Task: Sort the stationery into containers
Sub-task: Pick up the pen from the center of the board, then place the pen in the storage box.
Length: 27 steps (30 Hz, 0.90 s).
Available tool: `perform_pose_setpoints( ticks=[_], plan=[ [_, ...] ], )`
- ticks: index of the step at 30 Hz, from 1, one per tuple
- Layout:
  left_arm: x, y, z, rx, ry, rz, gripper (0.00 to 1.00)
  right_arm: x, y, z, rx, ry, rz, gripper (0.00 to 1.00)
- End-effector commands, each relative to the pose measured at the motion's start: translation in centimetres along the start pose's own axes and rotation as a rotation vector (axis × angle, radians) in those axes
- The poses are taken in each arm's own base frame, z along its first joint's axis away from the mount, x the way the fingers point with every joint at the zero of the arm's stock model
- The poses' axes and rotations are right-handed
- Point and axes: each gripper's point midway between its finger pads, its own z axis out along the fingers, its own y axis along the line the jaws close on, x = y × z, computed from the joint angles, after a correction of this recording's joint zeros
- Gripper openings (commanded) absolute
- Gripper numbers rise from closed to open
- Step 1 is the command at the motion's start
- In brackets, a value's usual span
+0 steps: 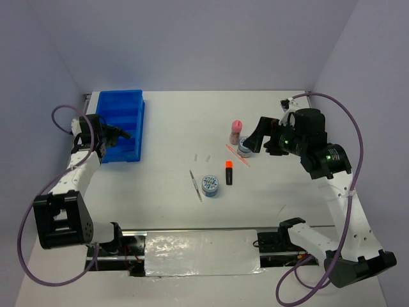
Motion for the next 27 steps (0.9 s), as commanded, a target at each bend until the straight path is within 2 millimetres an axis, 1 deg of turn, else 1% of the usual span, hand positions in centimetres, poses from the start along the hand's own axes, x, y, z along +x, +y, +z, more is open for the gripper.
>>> perform_pose_setpoints(
  ticks=[1,2,4,5,8,10,11,13,14,16,19,20,21,22,23,24,27],
  plan=[
    [-1.4,-2.1,1.4,0.086,-0.018,-0.18,0.04,-1.5,1.5,-0.8,-0.055,-0.05,-0.04,1.0],
    [-2.0,-1.9,1.7,0.085,-0.035,-0.191,0.05,-1.6,1.6,-0.9,-0.056,-0.051,-0.044,1.0],
    [-2.4,-1.3,2.3,0.076,-0.054,-0.209,0.1,-1.5,1.9,-1.1,-0.07,-0.044,-0.046,1.0],
    [-3.1,-1.2,2.5,0.083,-0.071,-0.219,0.13,-1.3,1.9,-1.1,-0.07,-0.04,-0.047,1.0],
    [-3.3,0.1,3.1,0.046,-0.07,-0.234,0.13,-1.2,1.4,-1.2,-0.048,-0.041,-0.048,1.0],
    [-3.5,0.9,2.8,0.012,-0.088,-0.237,0.15,-1.1,1.1,-1.1,-0.034,-0.036,-0.053,1.0],
    [-3.2,1.8,2.7,-0.008,-0.086,-0.24,0.17,-1.0,0.9,-1.0,-0.028,-0.03,-0.054,1.0],
    [-3.2,2.2,2.1,-0.012,-0.101,-0.249,0.2,-1.0,0.8,-0.9,-0.023,-0.027,-0.057,1.0],
    [-3.1,3.0,2.0,-0.034,-0.108,-0.251,0.23,-1.0,0.9,-0.7,-0.025,-0.025,-0.058,1.0],
    [-3.1,3.2,1.5,-0.04,-0.114,-0.248,0.25,-1.1,0.9,-0.5,-0.028,-0.019,-0.052,1.0],
    [-3.3,3.3,1.0,-0.041,-0.123,-0.241,0.32,-1.3,1.2,-0.2,-0.046,-0.018,-0.049,1.0],
    [-3.3,3.4,1.1,-0.042,-0.126,-0.234,0.4,-1.5,1.3,0.0,-0.051,-0.019,-0.049,1.0],
    [-3.0,4.0,1.0,-0.069,-0.118,-0.233,0.44,-1.5,1.4,0.1,-0.055,-0.015,-0.048,1.0],
    [-3.0,4.2,1.0,-0.077,-0.117,-0.231,0.56,-1.6,1.4,0.1,-0.057,-0.016,-0.046,1.0],
    [-3.0,4.3,1.1,-0.082,-0.117,-0.23,0.59,-1.6,1.5,0.1,-0.061,-0.014,-0.047,1.0],
    [-2.9,4.7,1.1,-0.094,-0.115,-0.23,0.67,-1.5,1.5,0.2,-0.062,-0.012,-0.046,1.0],
    [-2.7,5.0,1.3,-0.1,-0.103,-0.237,0.75,-1.4,1.4,0.3,-0.06,-0.011,-0.046,1.0]
  ],
)
